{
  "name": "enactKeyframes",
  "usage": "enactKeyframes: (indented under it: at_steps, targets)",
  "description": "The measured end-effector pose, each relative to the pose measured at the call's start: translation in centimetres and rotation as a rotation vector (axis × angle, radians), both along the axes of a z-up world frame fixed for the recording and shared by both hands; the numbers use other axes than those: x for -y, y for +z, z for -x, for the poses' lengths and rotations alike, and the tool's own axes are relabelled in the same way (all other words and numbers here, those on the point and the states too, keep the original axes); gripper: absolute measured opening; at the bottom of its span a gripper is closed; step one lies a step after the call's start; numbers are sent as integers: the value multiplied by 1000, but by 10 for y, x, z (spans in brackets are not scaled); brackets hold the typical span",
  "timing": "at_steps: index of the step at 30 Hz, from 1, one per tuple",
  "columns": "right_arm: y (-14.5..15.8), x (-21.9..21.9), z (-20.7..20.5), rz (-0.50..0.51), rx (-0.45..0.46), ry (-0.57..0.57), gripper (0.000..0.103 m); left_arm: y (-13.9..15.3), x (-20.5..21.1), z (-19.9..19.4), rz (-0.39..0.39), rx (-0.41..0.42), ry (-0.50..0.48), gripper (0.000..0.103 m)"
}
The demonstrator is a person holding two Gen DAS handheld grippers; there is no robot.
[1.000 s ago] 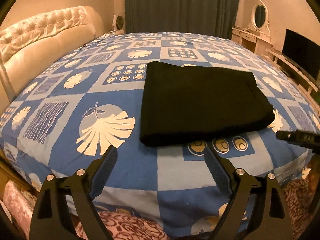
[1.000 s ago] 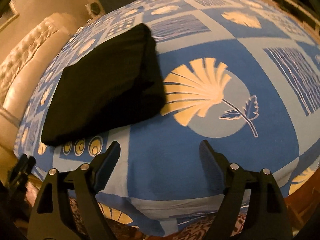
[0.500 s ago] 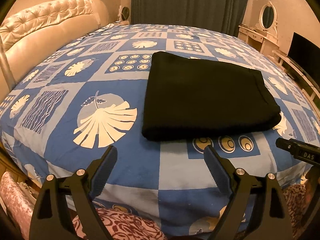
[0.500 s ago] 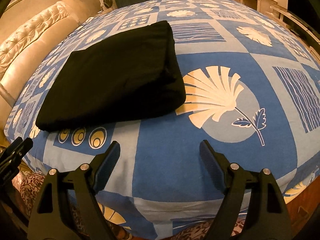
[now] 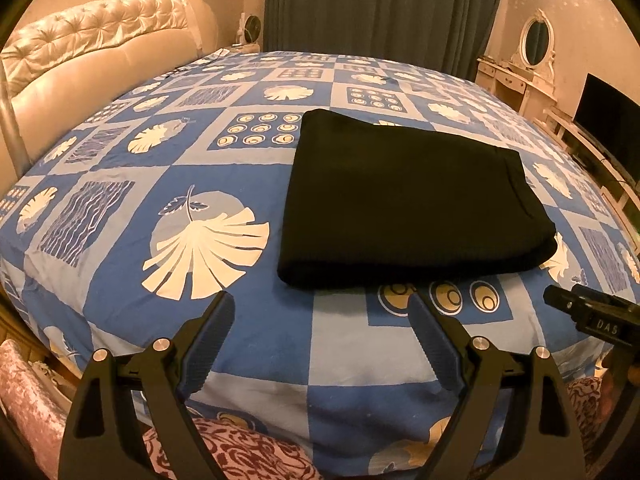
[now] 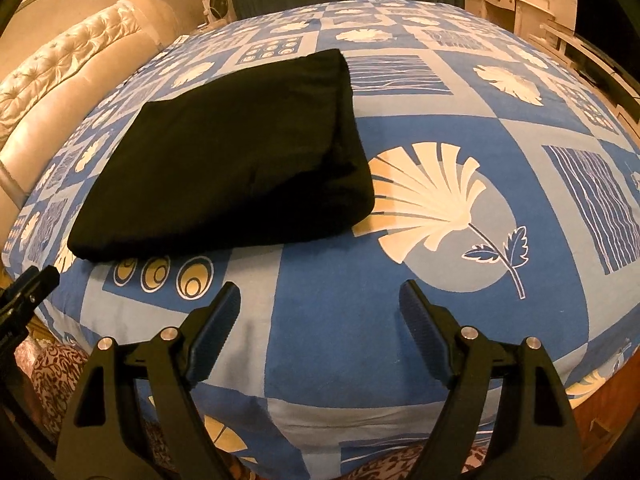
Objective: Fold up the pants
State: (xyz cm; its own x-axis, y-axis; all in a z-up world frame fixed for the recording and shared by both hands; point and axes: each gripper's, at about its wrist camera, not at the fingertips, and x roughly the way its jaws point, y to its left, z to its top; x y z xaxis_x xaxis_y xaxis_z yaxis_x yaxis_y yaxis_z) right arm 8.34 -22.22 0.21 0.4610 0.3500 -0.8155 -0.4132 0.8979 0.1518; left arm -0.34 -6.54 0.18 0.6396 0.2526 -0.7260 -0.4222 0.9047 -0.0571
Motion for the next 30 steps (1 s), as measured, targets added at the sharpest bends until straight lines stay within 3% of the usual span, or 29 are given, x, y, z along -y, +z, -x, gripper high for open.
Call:
enactKeyframes:
  at_steps: [23,30]
  targets:
    - [-4,-4,3,2,-16,11,82,5,7,-1,-8,18,-19,87]
    - [-5,-4,3,2,-25,12,82,3,10,-2,-24,-16,-29,87]
